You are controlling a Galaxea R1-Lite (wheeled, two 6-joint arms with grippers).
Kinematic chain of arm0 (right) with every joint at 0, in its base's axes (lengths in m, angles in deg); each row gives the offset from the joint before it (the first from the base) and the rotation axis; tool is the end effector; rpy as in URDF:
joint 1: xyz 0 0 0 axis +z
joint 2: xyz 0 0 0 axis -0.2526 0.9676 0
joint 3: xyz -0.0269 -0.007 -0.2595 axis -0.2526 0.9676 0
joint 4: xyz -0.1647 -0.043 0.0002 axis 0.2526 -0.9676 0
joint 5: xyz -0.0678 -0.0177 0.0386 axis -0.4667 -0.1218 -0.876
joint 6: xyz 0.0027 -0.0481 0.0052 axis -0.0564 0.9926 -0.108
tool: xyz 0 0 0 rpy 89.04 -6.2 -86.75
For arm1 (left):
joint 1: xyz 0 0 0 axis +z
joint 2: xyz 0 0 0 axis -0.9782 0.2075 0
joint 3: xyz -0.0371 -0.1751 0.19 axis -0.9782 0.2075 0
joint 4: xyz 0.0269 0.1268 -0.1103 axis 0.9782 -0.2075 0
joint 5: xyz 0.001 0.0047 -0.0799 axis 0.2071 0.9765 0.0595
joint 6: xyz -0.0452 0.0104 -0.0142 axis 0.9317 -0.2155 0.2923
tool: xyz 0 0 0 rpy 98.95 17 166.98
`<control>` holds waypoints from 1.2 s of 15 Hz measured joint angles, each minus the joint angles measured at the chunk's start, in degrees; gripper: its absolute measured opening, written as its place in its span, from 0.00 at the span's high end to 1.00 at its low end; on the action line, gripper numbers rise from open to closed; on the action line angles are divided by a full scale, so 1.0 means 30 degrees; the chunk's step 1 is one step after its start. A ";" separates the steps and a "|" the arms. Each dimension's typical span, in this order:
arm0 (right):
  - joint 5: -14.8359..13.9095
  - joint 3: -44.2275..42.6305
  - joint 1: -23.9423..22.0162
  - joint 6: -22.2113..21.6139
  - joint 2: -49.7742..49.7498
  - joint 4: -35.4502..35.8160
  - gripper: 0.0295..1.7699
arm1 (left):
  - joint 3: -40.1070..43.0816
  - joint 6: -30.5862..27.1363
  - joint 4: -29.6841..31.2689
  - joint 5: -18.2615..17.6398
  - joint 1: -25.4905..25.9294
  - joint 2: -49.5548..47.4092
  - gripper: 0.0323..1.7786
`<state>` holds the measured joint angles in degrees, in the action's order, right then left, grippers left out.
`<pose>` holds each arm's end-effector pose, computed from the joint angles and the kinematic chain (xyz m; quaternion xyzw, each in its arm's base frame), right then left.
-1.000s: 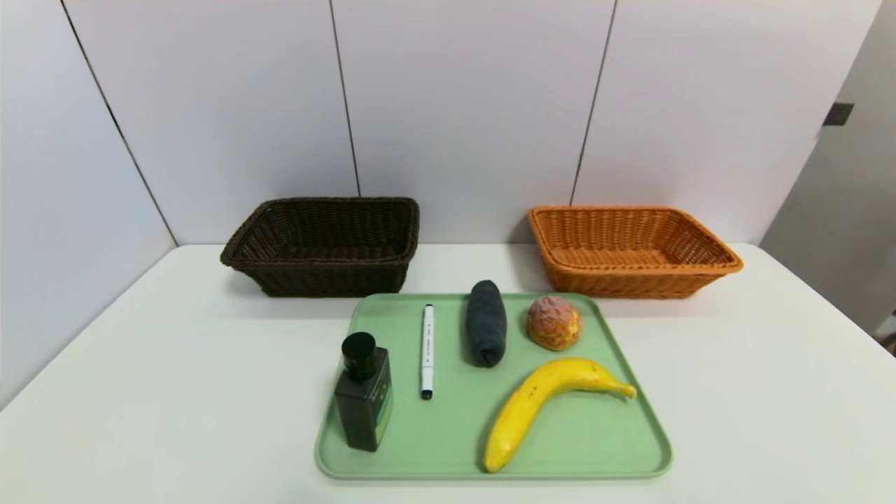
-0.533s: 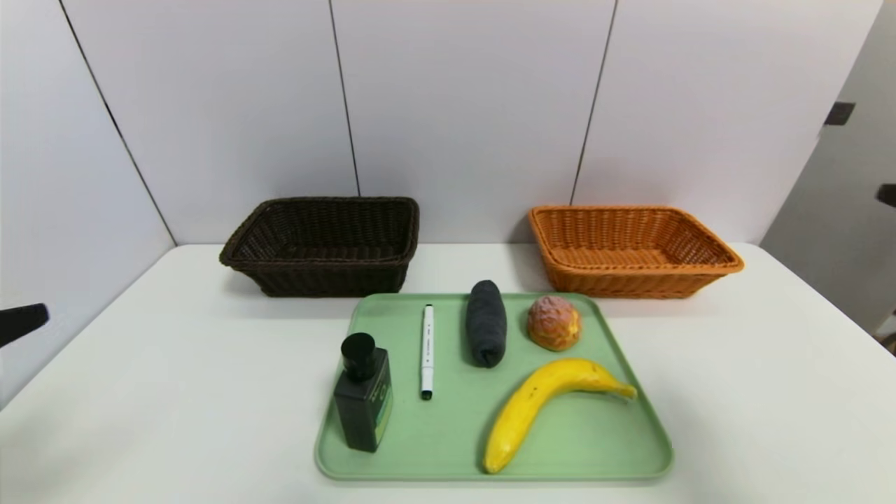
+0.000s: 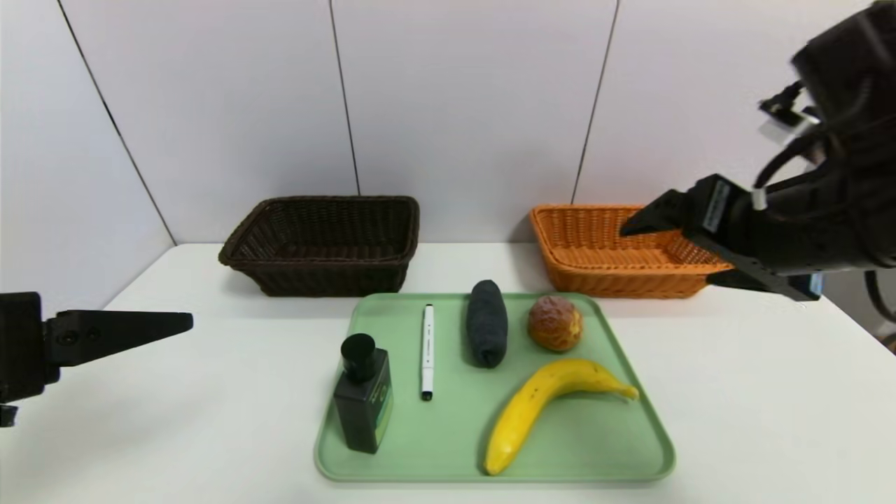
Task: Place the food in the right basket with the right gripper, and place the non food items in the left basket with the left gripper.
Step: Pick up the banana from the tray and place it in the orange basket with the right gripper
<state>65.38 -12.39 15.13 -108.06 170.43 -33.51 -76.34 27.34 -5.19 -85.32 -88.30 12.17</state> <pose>0.2126 0.1103 0.2414 0.2444 0.3547 0.0117 0.9024 0.1298 -0.0341 0.2330 -0.1271 0.2611 -0.1582 0.9437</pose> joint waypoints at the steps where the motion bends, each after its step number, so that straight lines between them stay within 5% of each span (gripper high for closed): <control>1: 0.0199 -0.1597 0.0597 -0.1552 0.1304 -0.1942 0.03 | -0.0008 0.0130 0.0065 0.0057 -0.0167 0.0431 0.05; 4: 0.2418 -0.5693 0.1646 -0.4246 0.4531 -0.6920 0.03 | 0.0167 0.0853 0.1341 0.1820 -0.0532 0.1768 0.05; 7: 0.4982 -0.7558 0.2430 -0.4474 0.6875 -0.9151 0.03 | 0.1487 0.0947 0.4519 0.3539 -0.1268 0.2572 0.05; 18: 0.5571 -0.9838 0.3584 -0.4612 1.1626 -1.1199 0.03 | 0.1158 0.1028 0.3547 0.3348 -0.2942 0.3531 0.05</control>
<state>82.10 -41.90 25.88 -121.89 205.31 -67.11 -72.86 30.42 5.45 -75.28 -97.13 22.76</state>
